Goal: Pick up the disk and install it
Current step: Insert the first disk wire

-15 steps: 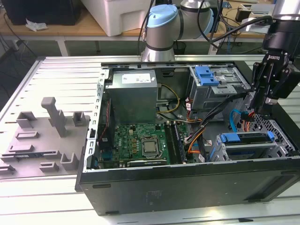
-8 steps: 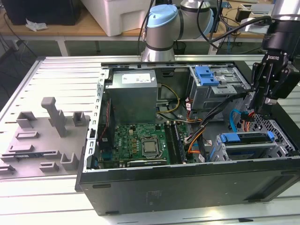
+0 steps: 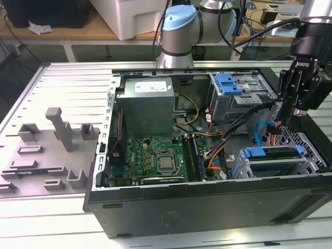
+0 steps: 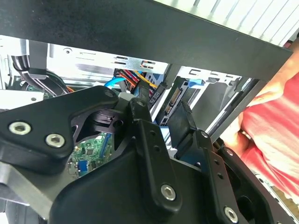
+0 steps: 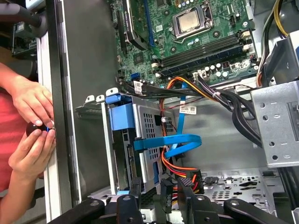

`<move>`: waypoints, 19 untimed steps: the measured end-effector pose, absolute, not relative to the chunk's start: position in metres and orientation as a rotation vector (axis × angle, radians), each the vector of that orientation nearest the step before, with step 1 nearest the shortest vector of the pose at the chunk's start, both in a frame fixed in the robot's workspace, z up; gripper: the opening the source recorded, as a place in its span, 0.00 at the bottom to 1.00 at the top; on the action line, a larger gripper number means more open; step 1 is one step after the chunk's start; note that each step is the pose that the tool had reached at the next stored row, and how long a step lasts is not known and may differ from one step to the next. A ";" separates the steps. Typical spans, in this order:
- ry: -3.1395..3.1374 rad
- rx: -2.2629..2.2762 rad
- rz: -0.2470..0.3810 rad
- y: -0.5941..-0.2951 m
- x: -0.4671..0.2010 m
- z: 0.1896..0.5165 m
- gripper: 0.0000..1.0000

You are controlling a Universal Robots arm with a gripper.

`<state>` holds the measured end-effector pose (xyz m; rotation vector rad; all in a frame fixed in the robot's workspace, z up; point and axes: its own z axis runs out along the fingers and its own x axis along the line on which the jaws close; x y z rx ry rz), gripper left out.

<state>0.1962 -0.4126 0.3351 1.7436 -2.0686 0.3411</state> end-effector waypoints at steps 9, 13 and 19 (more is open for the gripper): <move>-2.066 1.740 0.346 -0.412 0.196 0.335 0.44; -2.066 1.740 0.347 -0.412 0.196 0.335 0.36; -2.065 1.740 0.348 -0.412 0.196 0.335 0.18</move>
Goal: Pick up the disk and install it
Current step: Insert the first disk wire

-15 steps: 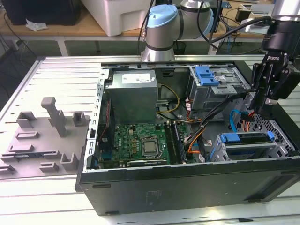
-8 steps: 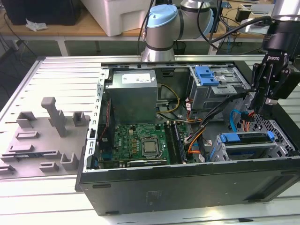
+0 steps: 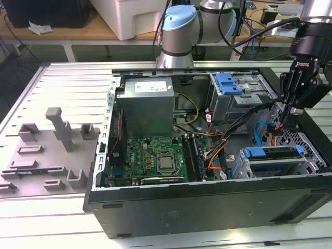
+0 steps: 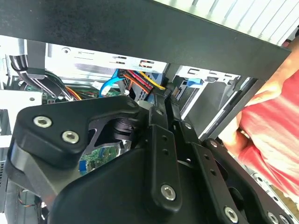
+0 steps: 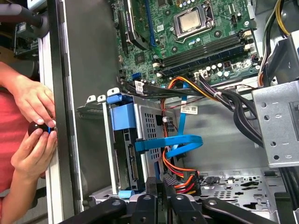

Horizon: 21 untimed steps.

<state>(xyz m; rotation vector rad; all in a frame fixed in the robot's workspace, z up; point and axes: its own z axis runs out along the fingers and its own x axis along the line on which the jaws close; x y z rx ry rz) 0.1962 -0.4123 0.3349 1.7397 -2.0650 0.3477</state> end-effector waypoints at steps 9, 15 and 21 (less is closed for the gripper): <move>-2.051 1.730 0.371 -0.410 0.186 0.335 0.18; -2.038 1.717 0.394 -0.405 0.178 0.335 0.18; -2.031 1.711 0.405 -0.403 0.177 0.335 0.17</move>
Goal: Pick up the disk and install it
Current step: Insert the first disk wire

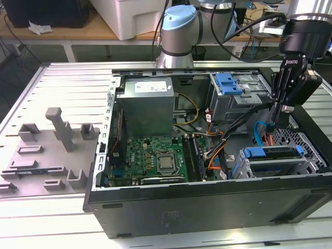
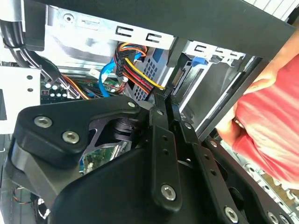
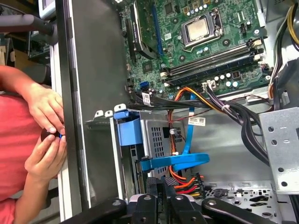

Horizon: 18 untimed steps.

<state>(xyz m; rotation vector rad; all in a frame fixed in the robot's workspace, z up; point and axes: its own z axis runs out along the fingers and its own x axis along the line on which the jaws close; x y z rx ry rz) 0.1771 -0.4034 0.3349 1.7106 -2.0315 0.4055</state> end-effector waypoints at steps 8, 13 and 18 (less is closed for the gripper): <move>-2.032 1.711 0.405 -0.403 0.177 0.335 0.17; -2.030 1.713 0.406 -0.403 0.177 0.335 0.17; -2.020 1.735 0.424 -0.403 0.176 0.335 0.17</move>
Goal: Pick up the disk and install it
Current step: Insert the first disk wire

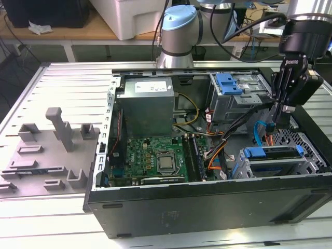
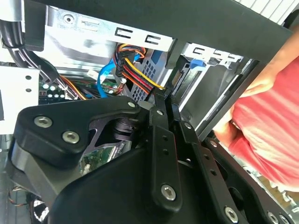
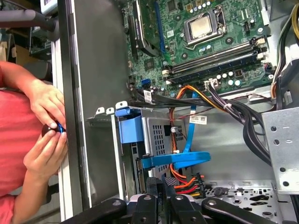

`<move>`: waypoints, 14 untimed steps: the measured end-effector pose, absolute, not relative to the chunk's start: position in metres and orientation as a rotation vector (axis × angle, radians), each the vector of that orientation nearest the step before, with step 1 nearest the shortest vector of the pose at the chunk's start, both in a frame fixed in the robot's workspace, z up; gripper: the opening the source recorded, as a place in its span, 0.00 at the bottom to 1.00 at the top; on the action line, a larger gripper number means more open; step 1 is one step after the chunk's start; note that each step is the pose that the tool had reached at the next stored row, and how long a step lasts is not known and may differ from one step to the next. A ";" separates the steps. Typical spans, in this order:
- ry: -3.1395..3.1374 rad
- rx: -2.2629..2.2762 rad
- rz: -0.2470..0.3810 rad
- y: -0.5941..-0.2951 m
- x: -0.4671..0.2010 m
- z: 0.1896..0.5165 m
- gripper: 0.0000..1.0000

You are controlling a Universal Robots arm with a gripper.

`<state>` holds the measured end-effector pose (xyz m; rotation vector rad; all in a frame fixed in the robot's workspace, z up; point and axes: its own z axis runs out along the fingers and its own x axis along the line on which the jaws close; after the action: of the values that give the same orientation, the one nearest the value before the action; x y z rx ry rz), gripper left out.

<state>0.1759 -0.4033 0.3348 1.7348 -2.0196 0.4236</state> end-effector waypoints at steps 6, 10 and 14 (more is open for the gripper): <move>-2.043 1.749 0.434 -0.403 0.169 0.335 0.17; -2.069 1.771 0.414 -0.403 0.167 0.337 0.17; -2.082 1.784 0.410 -0.403 0.166 0.344 0.17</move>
<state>0.1656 -0.4034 0.3442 1.7835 -2.0816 0.4105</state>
